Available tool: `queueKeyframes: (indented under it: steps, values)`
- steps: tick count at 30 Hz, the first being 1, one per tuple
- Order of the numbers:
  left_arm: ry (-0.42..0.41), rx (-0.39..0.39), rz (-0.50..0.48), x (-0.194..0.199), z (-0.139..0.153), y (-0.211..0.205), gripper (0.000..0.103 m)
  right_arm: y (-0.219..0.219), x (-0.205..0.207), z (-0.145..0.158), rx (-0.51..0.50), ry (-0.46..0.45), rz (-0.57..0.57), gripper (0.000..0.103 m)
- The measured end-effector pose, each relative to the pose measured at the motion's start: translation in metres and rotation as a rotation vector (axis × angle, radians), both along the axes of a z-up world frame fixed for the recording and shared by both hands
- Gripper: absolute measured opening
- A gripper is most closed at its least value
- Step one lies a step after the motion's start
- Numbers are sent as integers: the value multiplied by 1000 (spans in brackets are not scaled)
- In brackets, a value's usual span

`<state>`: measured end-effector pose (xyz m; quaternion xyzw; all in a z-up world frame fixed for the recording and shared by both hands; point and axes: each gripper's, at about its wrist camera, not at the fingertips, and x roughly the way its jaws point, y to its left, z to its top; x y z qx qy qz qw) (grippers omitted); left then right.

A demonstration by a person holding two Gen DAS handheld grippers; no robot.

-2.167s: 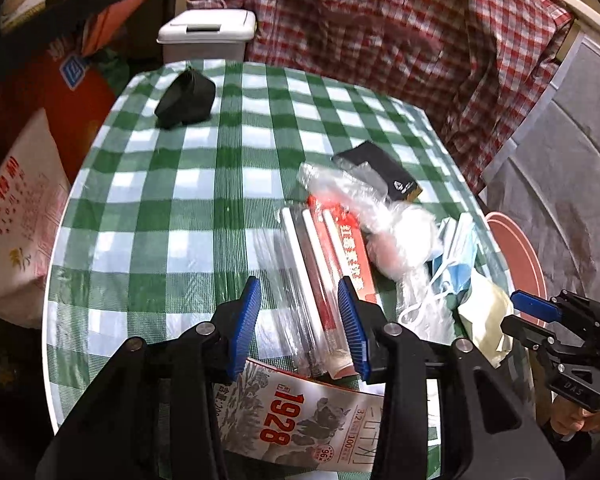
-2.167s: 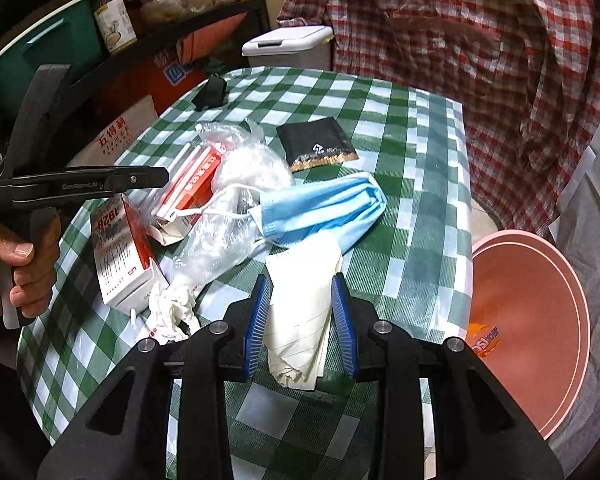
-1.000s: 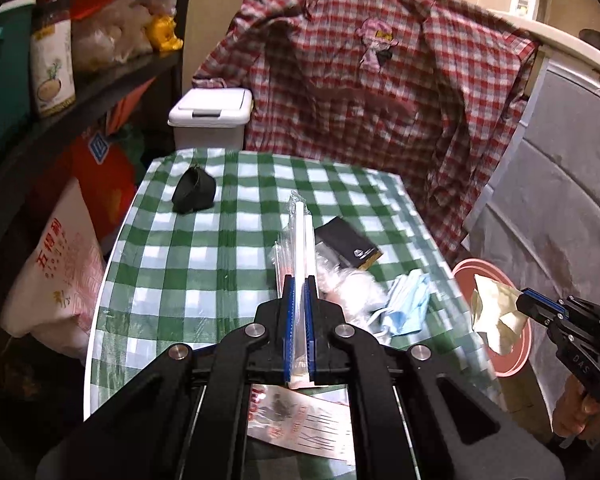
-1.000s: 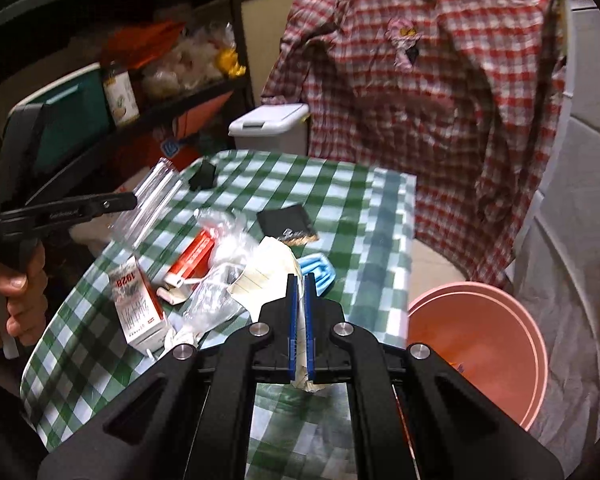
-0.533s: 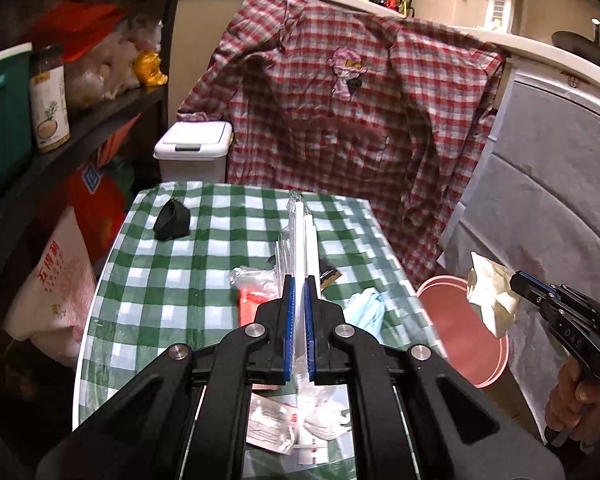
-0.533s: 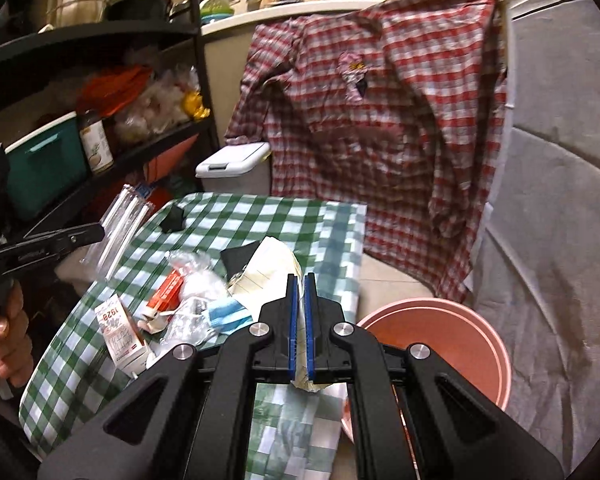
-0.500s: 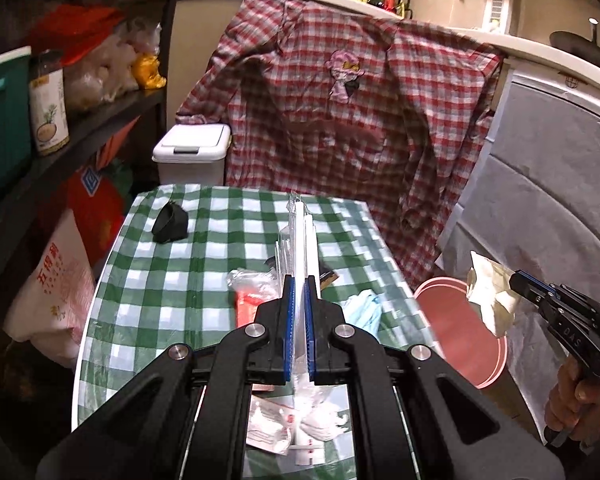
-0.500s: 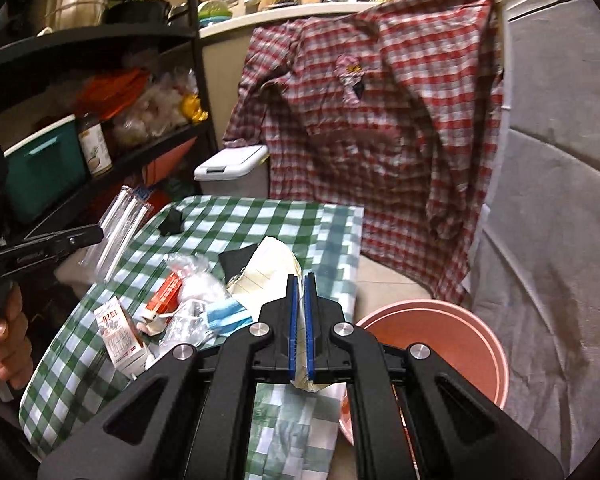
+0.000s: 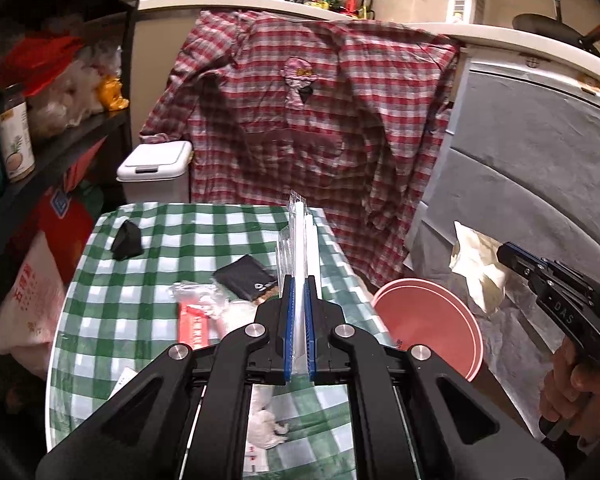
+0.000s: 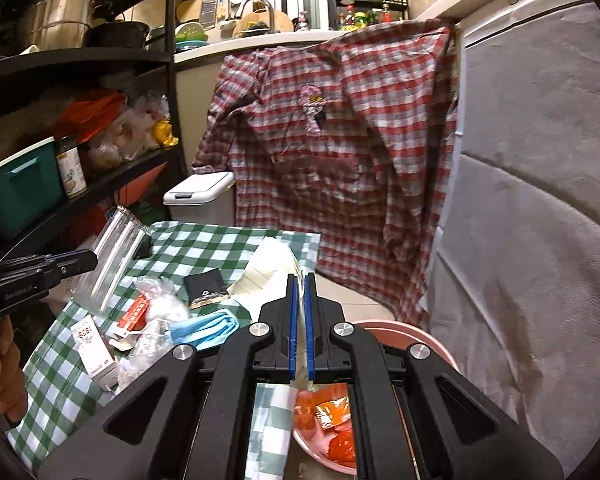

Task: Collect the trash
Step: 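Carry the straw packets and napkin over the pink bucket with both tools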

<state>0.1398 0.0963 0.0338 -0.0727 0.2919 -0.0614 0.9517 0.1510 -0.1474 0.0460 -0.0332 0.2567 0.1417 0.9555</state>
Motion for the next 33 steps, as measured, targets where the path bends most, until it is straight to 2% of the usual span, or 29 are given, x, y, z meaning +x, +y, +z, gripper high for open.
queueKeyframes:
  steps: [18,33]
  values:
    - [12,-3,-89,21,-6,-62,5,-50,9,9,22,-23,-112,4]
    - [49,18,-177,43,-17,-125,5,-80,19,1,11,2,-168,4]
